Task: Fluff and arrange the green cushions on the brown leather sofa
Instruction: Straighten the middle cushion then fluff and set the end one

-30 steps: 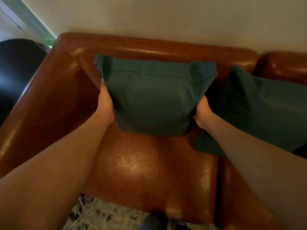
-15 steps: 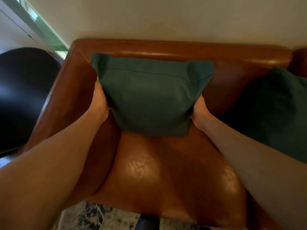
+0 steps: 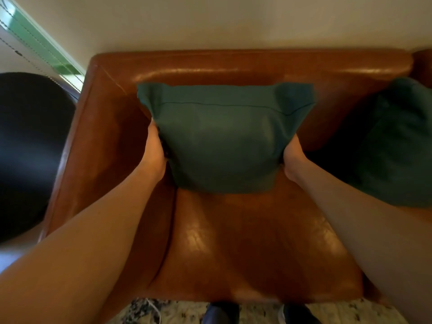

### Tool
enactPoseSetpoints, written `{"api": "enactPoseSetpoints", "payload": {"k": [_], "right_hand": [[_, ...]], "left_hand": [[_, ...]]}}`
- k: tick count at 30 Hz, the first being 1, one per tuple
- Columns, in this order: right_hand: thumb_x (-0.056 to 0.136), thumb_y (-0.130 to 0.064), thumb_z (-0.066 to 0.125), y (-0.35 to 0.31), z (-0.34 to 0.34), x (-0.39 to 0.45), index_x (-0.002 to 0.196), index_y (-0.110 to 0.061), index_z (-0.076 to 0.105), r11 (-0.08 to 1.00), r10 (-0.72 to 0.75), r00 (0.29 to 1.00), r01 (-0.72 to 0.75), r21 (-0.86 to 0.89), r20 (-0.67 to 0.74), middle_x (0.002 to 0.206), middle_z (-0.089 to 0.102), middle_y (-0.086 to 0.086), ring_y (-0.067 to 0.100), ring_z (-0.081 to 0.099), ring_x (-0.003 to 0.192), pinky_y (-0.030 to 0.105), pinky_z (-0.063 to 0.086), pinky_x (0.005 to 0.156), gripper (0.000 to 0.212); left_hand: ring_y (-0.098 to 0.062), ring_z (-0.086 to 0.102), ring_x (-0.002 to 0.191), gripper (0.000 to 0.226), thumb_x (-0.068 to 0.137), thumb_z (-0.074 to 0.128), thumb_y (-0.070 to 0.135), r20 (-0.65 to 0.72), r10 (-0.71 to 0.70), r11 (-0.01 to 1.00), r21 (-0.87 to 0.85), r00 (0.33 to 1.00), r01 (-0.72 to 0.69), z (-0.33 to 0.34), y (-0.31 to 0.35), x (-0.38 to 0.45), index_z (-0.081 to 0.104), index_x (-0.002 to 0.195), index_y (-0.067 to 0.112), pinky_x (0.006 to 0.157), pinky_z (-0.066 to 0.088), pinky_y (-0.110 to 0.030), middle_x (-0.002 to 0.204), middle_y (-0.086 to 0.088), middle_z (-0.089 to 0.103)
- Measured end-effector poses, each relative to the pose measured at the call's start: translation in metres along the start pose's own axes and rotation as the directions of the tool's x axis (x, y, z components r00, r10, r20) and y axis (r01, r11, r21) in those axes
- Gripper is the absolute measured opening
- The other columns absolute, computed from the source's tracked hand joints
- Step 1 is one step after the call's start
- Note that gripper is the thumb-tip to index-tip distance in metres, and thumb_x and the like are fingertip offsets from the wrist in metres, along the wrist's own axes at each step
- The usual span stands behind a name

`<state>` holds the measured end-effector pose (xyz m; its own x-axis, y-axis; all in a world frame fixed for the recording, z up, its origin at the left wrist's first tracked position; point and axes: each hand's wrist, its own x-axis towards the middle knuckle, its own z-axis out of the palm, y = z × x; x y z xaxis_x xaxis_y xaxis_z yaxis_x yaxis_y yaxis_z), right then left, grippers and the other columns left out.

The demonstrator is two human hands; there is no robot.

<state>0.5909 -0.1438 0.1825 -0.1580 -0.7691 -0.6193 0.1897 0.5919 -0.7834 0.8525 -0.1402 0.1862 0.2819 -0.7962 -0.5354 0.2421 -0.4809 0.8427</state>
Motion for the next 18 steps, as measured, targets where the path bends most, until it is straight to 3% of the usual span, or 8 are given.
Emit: {"api": "enactPoseSetpoints", "payload": {"k": [5, 8, 11, 18], "right_hand": [[0.098, -0.054, 0.024, 0.001, 0.003, 0.002, 0.138, -0.029, 0.044, 1.0, -0.007, 1.0, 0.007, -0.01, -0.03, 0.112, 0.053, -0.008, 0.002, 0.05, 0.083, 0.03, 0.039, 0.079, 0.051], [0.098, -0.053, 0.026, -0.002, 0.005, 0.004, 0.139, -0.028, 0.044, 1.0, 0.024, 0.999, -0.025, -0.01, -0.042, 0.114, 0.052, -0.006, 0.004, 0.05, 0.082, 0.031, 0.038, 0.079, 0.051], [0.097, -0.054, 0.031, -0.003, 0.005, 0.006, 0.136, -0.028, 0.047, 0.999, 0.031, 0.999, -0.032, -0.021, -0.023, 0.112, 0.057, -0.006, 0.008, 0.054, 0.09, 0.028, 0.041, 0.066, 0.049], [0.097, -0.054, 0.032, -0.005, 0.001, 0.008, 0.13, -0.03, 0.052, 1.0, 0.015, 0.999, -0.014, -0.018, 0.046, 0.102, 0.06, -0.013, 0.009, 0.057, 0.091, 0.027, 0.043, 0.066, 0.045]], "left_hand": [[-0.012, 0.058, 0.111, 0.034, 0.096, 0.031, 0.06, -0.002, 0.006, 1.0, 0.007, 1.0, -0.006, 0.0, -0.001, -0.003, 0.06, 0.104, 0.043, 0.106, 0.043, -0.041, 0.114, 0.013, 0.065], [-0.015, 0.054, 0.122, 0.044, 0.096, 0.029, 0.061, -0.05, 0.012, 1.0, 0.01, 0.999, -0.012, 0.002, -0.002, -0.003, 0.057, 0.122, 0.039, 0.112, 0.038, -0.043, 0.131, 0.008, 0.061], [-0.018, 0.048, 0.129, 0.056, 0.096, 0.028, 0.062, -0.127, -0.002, 1.0, 0.004, 0.992, 0.003, 0.007, -0.006, -0.005, 0.048, 0.139, 0.032, 0.115, 0.034, -0.043, 0.141, 0.005, 0.054], [-0.019, 0.046, 0.132, 0.057, 0.096, 0.027, 0.062, -0.17, 0.005, 1.0, 0.013, 0.985, -0.002, 0.008, -0.012, -0.004, 0.046, 0.14, 0.032, 0.116, 0.033, -0.044, 0.144, 0.005, 0.052]]}}
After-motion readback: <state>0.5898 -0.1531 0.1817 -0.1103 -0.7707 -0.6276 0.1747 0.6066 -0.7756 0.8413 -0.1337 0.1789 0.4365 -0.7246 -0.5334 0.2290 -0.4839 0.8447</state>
